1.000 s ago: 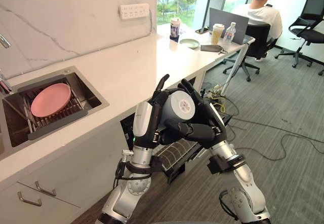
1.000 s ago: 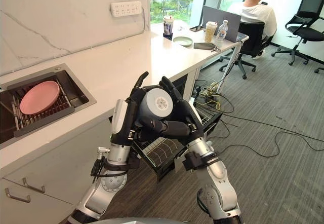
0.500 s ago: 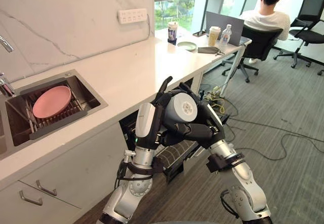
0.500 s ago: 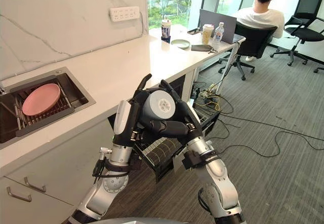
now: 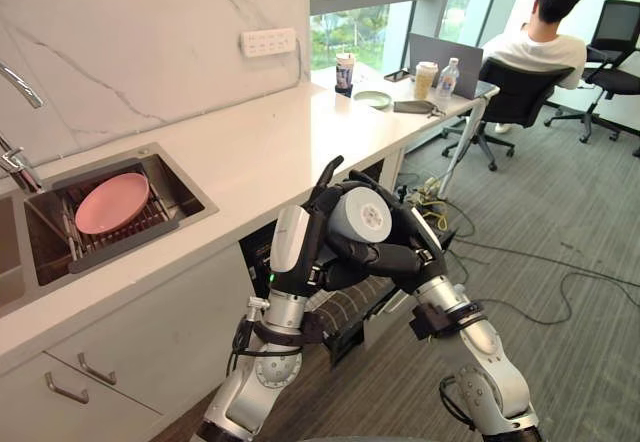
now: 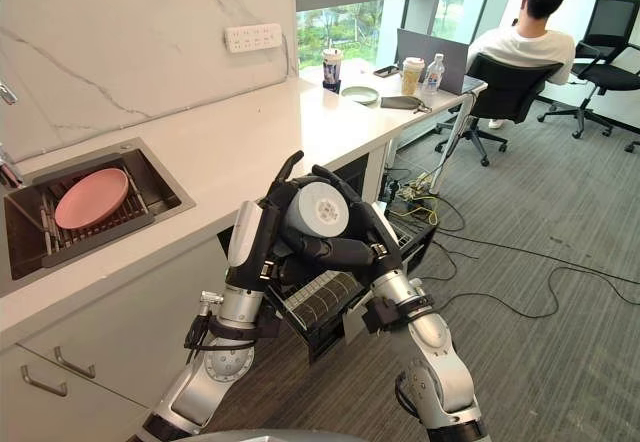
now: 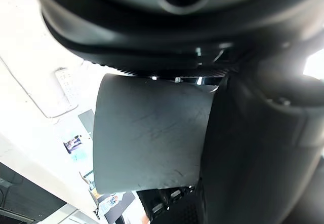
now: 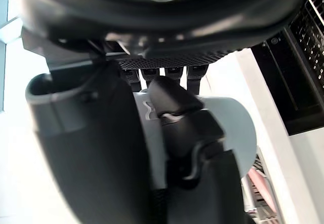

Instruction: Walk over to the sink, pick up the cup, carry it to the dishwasher, place the cup inside the dishwasher, then close the dishwasher door

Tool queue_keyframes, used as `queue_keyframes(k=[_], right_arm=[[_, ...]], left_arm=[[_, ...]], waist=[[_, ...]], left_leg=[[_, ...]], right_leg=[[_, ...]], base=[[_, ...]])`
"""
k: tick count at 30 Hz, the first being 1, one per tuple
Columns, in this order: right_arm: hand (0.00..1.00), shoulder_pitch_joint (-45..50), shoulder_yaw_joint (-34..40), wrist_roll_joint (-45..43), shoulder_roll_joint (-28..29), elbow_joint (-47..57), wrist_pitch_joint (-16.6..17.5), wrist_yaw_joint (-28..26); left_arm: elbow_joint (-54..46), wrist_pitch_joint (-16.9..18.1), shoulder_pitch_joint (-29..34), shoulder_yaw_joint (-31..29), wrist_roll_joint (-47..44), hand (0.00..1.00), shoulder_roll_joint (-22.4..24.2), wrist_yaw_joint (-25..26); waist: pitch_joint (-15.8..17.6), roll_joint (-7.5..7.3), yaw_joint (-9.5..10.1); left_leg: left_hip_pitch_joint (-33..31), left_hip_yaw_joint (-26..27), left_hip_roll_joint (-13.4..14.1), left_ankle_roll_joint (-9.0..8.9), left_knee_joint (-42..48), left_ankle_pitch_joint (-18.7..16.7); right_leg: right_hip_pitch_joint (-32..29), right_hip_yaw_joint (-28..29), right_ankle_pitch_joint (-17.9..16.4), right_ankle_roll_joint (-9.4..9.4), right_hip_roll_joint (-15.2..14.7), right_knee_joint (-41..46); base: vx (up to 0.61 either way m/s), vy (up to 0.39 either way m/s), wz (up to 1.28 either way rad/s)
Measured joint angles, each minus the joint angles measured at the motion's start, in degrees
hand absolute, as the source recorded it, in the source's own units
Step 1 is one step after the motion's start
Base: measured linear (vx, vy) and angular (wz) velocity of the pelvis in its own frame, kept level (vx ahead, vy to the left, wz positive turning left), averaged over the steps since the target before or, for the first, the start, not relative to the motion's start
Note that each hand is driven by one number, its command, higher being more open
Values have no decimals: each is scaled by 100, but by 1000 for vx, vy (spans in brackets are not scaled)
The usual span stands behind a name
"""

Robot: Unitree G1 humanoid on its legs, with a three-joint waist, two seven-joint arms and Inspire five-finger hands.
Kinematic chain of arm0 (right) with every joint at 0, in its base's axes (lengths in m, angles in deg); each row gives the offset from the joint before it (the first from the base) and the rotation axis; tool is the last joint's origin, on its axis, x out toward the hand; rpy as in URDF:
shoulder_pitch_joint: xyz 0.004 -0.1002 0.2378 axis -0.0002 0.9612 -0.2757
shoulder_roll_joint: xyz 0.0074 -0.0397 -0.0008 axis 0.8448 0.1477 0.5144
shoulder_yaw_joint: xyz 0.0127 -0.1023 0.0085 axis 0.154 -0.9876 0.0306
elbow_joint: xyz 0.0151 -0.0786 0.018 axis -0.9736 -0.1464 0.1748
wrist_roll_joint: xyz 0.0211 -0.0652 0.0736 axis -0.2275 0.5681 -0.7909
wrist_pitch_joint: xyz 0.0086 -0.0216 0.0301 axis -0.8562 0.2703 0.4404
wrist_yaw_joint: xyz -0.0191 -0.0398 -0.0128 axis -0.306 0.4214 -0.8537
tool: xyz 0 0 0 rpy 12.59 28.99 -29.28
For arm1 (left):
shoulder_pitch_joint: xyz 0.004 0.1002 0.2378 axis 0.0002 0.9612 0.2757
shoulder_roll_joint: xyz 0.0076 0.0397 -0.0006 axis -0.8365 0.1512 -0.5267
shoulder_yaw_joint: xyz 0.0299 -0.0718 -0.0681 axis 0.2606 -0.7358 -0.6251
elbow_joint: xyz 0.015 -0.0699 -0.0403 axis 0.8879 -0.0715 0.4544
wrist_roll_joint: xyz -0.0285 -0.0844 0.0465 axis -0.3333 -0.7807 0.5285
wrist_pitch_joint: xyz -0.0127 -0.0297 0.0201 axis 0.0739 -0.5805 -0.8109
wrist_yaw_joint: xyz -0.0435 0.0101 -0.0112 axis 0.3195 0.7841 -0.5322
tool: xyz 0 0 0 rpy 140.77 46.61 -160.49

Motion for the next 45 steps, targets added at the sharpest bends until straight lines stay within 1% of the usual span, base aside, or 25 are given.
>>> queue_keyframes(k=[3,5,12,13,24,30,40,45], right_arm=[[0,-13,4,151,-81,-22,-11,8],[0,-15,-1,152,-91,-23,-34,2],[0,-41,-19,152,-92,-54,-58,24],[0,-41,-23,152,-92,-56,-58,38],[0,-49,-98,113,-31,-85,-71,254],[0,-49,-99,-324,102,-97,-135,430],[0,-49,5,-1044,361,-172,-133,653],[0,-49,45,-1336,566,-191,-77,781]], left_arm=[[72,-8,3,1,0,0,-12,-30],[79,-11,3,0,1,0,-27,-30],[79,-35,3,0,-2,0,-106,-5],[79,-42,3,1,-4,100,-108,-4],[45,-58,11,27,-228,100,-116,2],[10,-58,15,25,-231,100,-29,216],[10,-84,106,-33,-248,100,22,231],[43,-149,275,-109,-452,100,43,233]], waist=[[-8,-2,-1],[-16,-1,-1],[-96,-9,6],[-96,-9,6],[-97,-14,15],[-94,-17,17],[-87,-23,14],[-75,-25,11]], left_leg=[[-9,-16,4,2,-1,22],[-12,-20,7,3,-2,32],[-20,-25,9,8,-2,48],[-20,-24,10,8,-2,49],[-33,-25,22,6,-1,49],[-64,-25,24,5,-1,49],[-67,-30,27,4,-2,47],[-79,-38,29,2,-2,47]], right_leg=[[0,-15,-6,-10,3,3],[-2,-18,-26,-44,4,7],[-13,-19,-23,-50,4,11],[-15,-18,-23,-50,4,10],[-19,-19,-19,-51,18,-8],[-49,-20,-17,-49,19,-7],[-49,-27,-18,-48,23,-7],[-53,-39,-19,-48,23,-10]], base=[[-8,-5,2],[0,0,0],[0,0,0],[0,0,0],[0,0,0],[0,0,0],[0,0,0],[0,0,1]])
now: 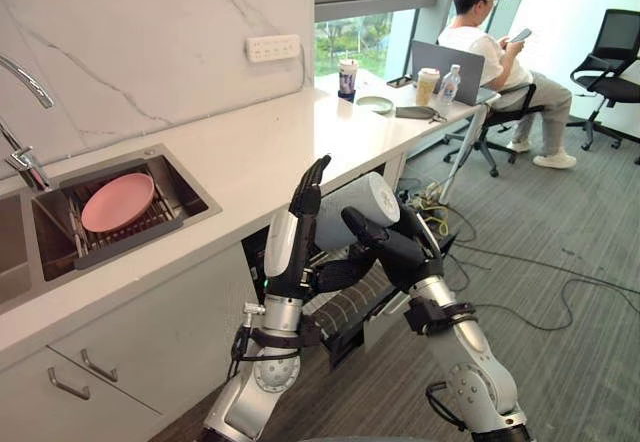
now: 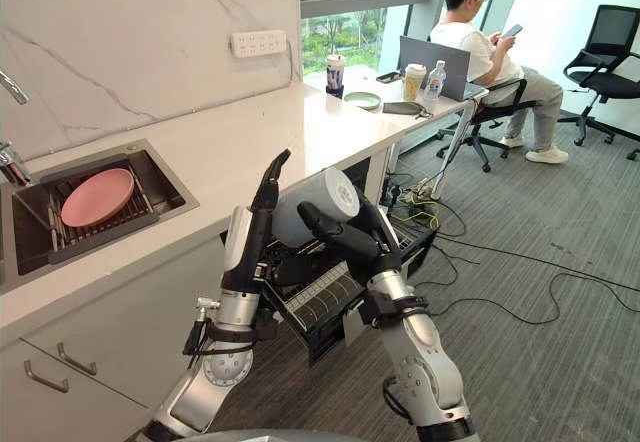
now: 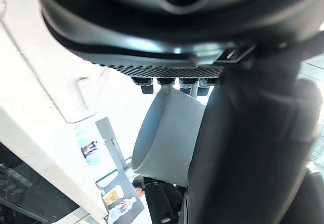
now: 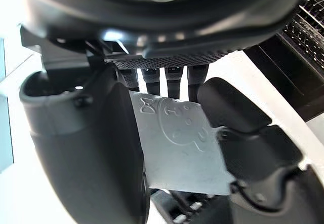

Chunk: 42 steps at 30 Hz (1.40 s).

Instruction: Walk over to the sink, pick up the cup, carry it to the dishwasher, place the cup inside the dishwasher, then close the dishwasher door

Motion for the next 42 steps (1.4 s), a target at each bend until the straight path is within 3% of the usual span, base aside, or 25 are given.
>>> queue_keyframes(k=[13,25,31,35,42], right_arm=[[0,3,548,-100,417,-394,474,185],[0,14,1349,89,500,-753,601,399],[0,-295,1592,830,10,-1554,603,476],[0,-1039,1586,1393,-459,-2608,600,778],[0,-2975,1460,1425,-1455,-4425,472,886]], left_arm=[[251,-286,296,-511,-295,100,139,194],[694,-677,754,-1802,-1676,100,470,328],[1545,-812,1108,-1994,-2030,100,498,-50],[1836,-838,1173,-1983,-2028,100,388,-129],[2298,-834,965,-2040,-2151,100,-117,-141]], waist=[[59,-38,4],[210,-37,48],[561,-67,194],[911,-155,512],[1665,-283,988]], left_leg=[[-71,-182,-9,-7,1,11],[-129,-491,-25,-13,2,42],[-428,-800,-21,-18,2,150],[-713,-982,19,-22,8,267],[-1200,-1433,122,-58,41,496]], right_leg=[[51,-192,-5,17,-7,-30],[214,-522,-24,41,-17,-80],[116,-810,-28,32,-21,-71],[-40,-985,19,-22,33,-84],[-245,-1404,70,-98,199,-131]], base=[[4,-4,7],[11,-6,13],[-35,-2,27],[-51,-6,27],[-18,-32,30]])
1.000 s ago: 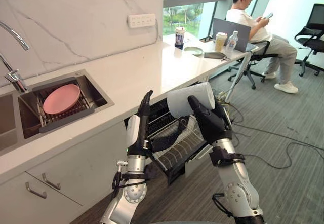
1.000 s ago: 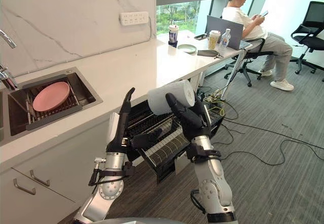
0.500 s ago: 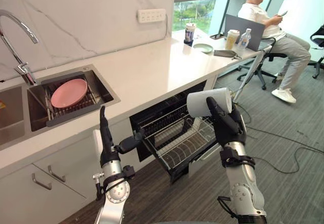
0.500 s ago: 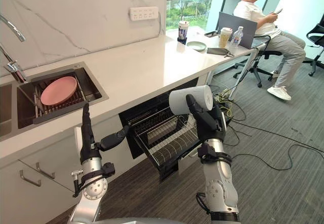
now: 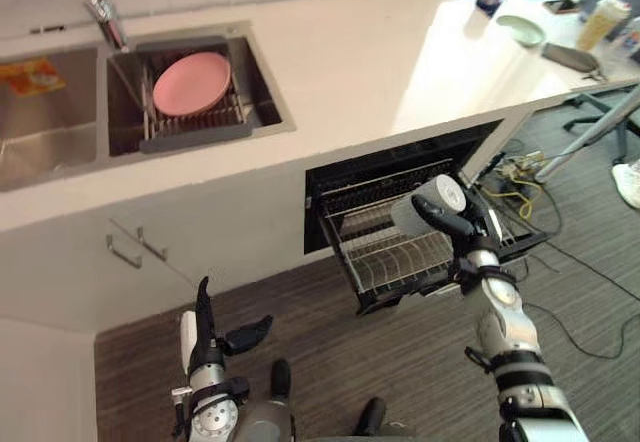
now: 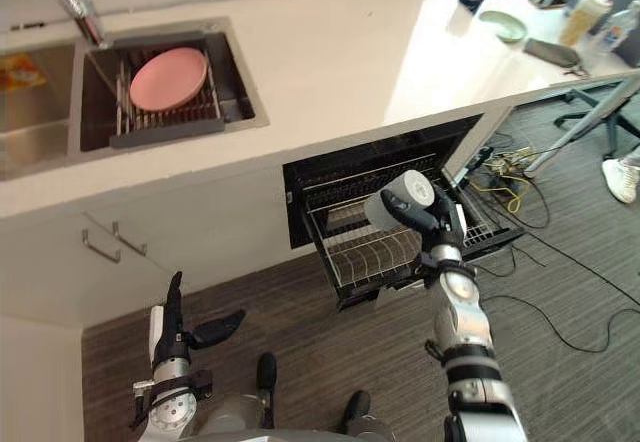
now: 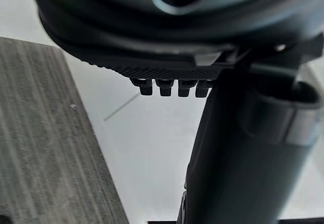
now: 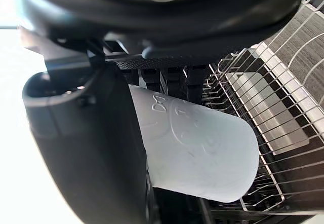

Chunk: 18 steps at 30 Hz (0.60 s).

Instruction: Walk over to the sink, pick up the cup, carry it to the dishwasher, place the cup inside the dishwasher, then close the dishwasher door

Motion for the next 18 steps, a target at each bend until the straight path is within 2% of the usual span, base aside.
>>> queue_keyframes(k=[3,7,12,18], right_arm=[[0,-798,-129,-34,-462,-635,-48,-119],[0,-1241,-301,-40,-750,-1034,-134,-272],[0,-1763,-537,81,-1029,-1731,-322,-630],[0,-1789,-727,429,-1107,-2296,-462,-1043]], left_arm=[[2,25,-112,-82,-65,100,-63,0],[0,123,-171,-134,-119,100,-169,13],[-27,183,-315,-199,-417,100,-199,36],[-63,185,-316,-196,-562,100,-199,43]], waist=[[356,-11,161],[639,-10,306],[1031,88,449],[1142,207,547]], left_leg=[[-163,-107,14,1,4,85],[-276,-209,0,2,9,108],[-508,-349,-26,22,16,179],[-687,-474,-73,41,34,197]], right_leg=[[-101,-95,17,-25,29,-1],[-157,-179,17,-25,30,3],[-328,-312,12,-31,11,56],[-499,-426,-88,-27,-62,255]], base=[[-1,-16,20],[11,-5,16],[3,1,14],[23,7,12]])
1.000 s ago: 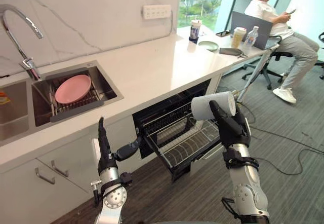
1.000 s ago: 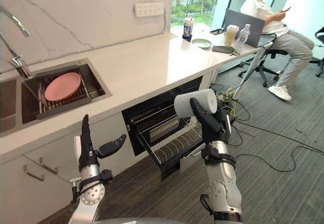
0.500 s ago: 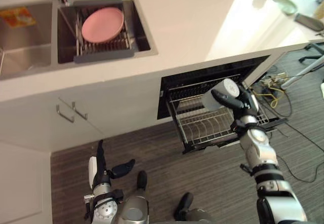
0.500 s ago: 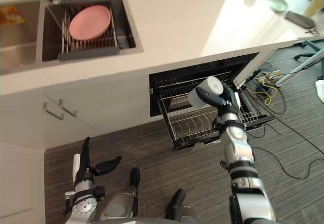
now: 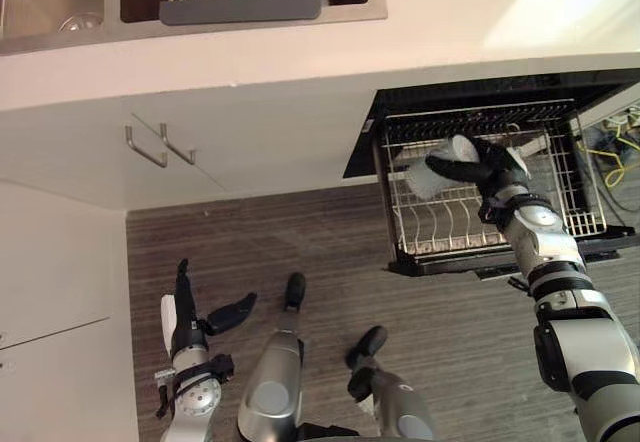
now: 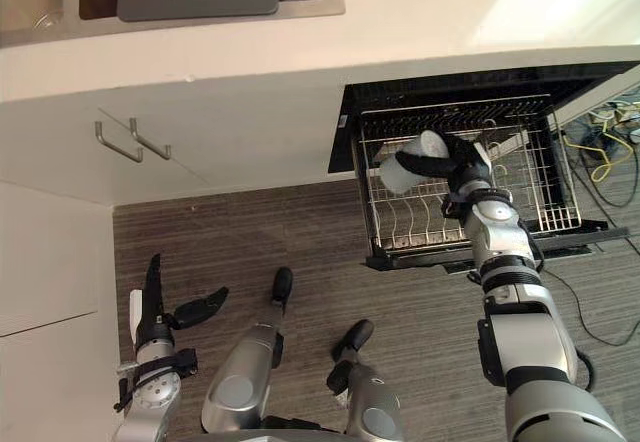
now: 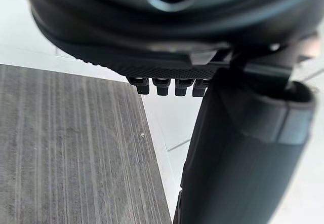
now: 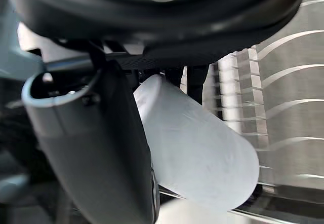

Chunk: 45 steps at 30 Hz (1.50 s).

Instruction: Walk over to the sink, pick up the cup, carry it to the dishwasher, place the cup inside the dishwasher, then close the dishwasher door

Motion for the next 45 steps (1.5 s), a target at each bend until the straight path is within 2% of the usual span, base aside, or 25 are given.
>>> queue_keyframes(k=[7,8,11,19,24,28,32,35,38,40,41,43,44,45], right_arm=[[0,-563,-160,544,-314,-739,1,-170],[100,-664,-183,669,-365,-797,2,-242],[100,-837,-423,1038,-419,-850,14,-397],[100,-1040,-660,1225,-418,-746,135,-411],[100,-1030,-664,1220,-416,-624,224,-361],[100,-956,-640,1198,-418,-378,380,-122],[100,-479,-472,952,-419,317,501,80],[100,178,-116,733,-387,1062,584,141],[100,1026,570,450,-57,2062,799,217],[100,1649,922,305,230,2681,912,234],[100,2109,1056,257,447,3003,925,201],[100,2776,1293,37,915,3600,975,96],[100,3125,1341,-83,1188,3942,1018,-2],[100,3424,1394,-83,1408,4240,1049,-131]], left_arm=[[7,-11,-8,11,-333,100,-10,-1],[7,-12,-8,10,-366,100,-15,-2],[5,-68,-12,18,-431,100,-13,-14],[-87,-90,-12,187,-434,100,-14,-26],[-227,-135,-8,202,-430,100,-22,-33],[-229,-146,-4,200,-417,100,-77,-37],[-224,-151,54,203,-302,100,-92,-28],[-144,-155,126,194,-219,100,-82,-3],[100,-182,270,41,26,100,-45,53],[380,-193,343,-56,139,100,-1,61],[551,-193,420,-129,190,100,68,61],[787,-190,580,-276,330,100,239,64],[926,-178,697,-358,377,100,350,64],[1095,-155,751,-466,378,100,439,56]], waist=[[78,117,77],[97,150,140],[143,230,239],[146,233,338],[158,214,348],[165,188,336],[134,106,307],[61,-15,225],[-126,-254,19],[-329,-393,-70],[-543,-465,-115],[-837,-490,-243],[-991,-465,-397],[-1125,-435,-471]], left_leg=[[-198,-175,8,-12,90,5],[-235,-176,24,-24,90,13],[-253,-207,41,-44,89,33],[-240,-287,49,-59,97,44],[-77,-282,74,-75,79,54],[47,-271,138,-112,-28,105],[159,-229,185,-132,-35,107],[233,-209,188,-149,-39,87],[327,-130,193,-161,-40,20],[434,-29,189,-164,-52,-56],[481,57,186,-167,-63,-119],[599,181,170,-168,-62,-201],[712,234,157,-166,-60,-244],[826,326,159,-176,-44,-296]], right_leg=[[-141,-146,-143,-33,-17,196],[-186,-143,-148,-39,-4,208],[-197,-163,-166,-52,15,217],[-182,-209,-278,-57,3,357],[-26,-213,-299,-72,21,374],[48,-196,-310,-89,62,372],[148,-162,-309,-98,110,326],[246,-152,-292,-93,134,232],[337,-92,-277,-89,153,140],[412,0,-278,-85,151,80],[427,85,-280,-74,152,41],[492,191,-283,-57,148,-10],[586,242,-292,-34,136,-33],[652,332,-303,-18,129,-45]], base=[[6,-5,12],[0,0,0],[5,-8,1],[24,-14,6],[-7,-1,0],[-41,-21,-4],[-5,-30,-5],[18,-20,-3],[52,-27,-12],[76,-25,-24],[89,-22,-35],[105,-21,-32],[95,-13,-31],[84,-11,-34]])
